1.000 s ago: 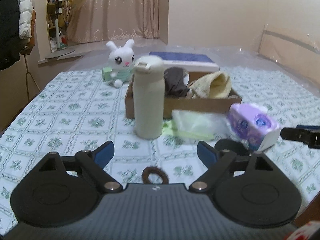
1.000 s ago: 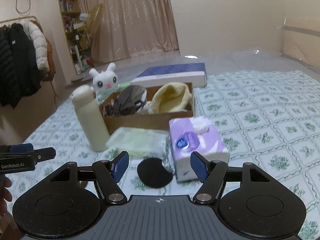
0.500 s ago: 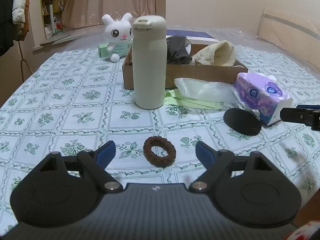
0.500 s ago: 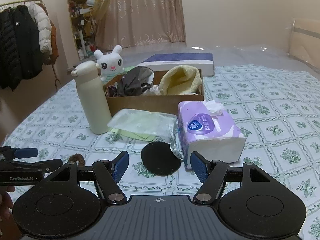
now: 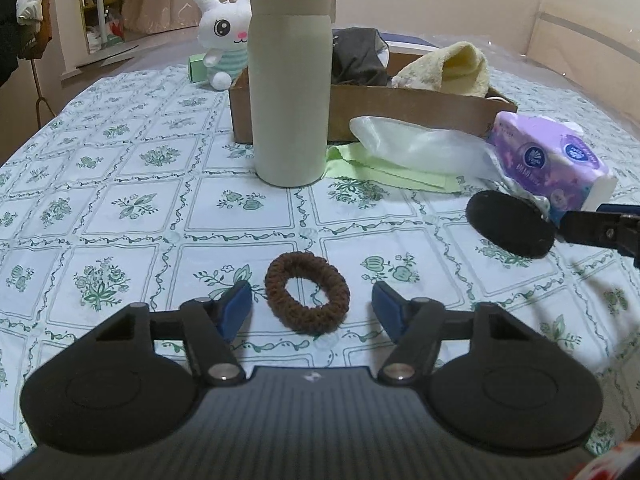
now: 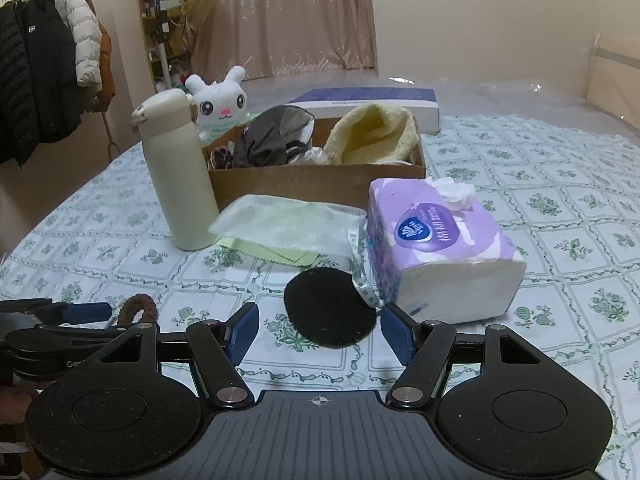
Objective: Organize soft objects
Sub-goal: 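Close the left gripper on the brown scrunchie while the right lowers onto the black round pad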
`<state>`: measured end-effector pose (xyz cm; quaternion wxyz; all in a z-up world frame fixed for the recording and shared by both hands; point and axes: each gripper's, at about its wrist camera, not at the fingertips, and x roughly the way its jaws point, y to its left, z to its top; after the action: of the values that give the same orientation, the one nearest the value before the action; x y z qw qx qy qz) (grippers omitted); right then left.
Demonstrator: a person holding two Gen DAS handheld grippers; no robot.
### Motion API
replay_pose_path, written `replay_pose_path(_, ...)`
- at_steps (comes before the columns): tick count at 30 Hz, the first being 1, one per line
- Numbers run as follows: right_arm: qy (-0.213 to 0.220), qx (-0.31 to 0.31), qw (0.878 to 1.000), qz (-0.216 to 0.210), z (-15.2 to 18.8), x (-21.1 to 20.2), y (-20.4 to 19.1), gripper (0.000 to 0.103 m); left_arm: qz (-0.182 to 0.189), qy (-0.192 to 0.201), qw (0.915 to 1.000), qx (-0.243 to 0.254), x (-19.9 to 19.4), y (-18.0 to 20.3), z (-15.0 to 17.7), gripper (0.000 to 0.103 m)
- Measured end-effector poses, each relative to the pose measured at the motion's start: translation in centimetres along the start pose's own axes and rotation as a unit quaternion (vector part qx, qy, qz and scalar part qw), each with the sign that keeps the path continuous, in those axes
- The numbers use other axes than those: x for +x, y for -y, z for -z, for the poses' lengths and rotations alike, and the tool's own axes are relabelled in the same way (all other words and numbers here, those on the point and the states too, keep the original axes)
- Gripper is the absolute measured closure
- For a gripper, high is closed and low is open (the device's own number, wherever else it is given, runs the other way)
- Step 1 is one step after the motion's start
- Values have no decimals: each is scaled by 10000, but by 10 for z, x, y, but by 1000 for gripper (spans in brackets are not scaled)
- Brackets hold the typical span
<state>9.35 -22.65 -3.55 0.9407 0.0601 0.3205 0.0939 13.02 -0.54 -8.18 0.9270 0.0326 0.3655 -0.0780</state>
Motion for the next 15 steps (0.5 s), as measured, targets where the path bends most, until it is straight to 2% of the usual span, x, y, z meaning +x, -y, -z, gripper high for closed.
replay_pose_path(7,-86,-10,10000,43,4,15,-3,35,-15,4,10000,30,9,2,1,46)
replay_pose_path(10,-127,-28,9999,75,6,20,-2,35,-16,35,10000,63,10,3,0,50)
replay_pose_path(13,-159,-31,9998,100,7,24,-3,35,-23,64,9999,102,11,5,0,58)
replay_pose_path(15,-164,-39,9998,115,9,26,-3,35,-4,77,9999,123,11,6,0,69)
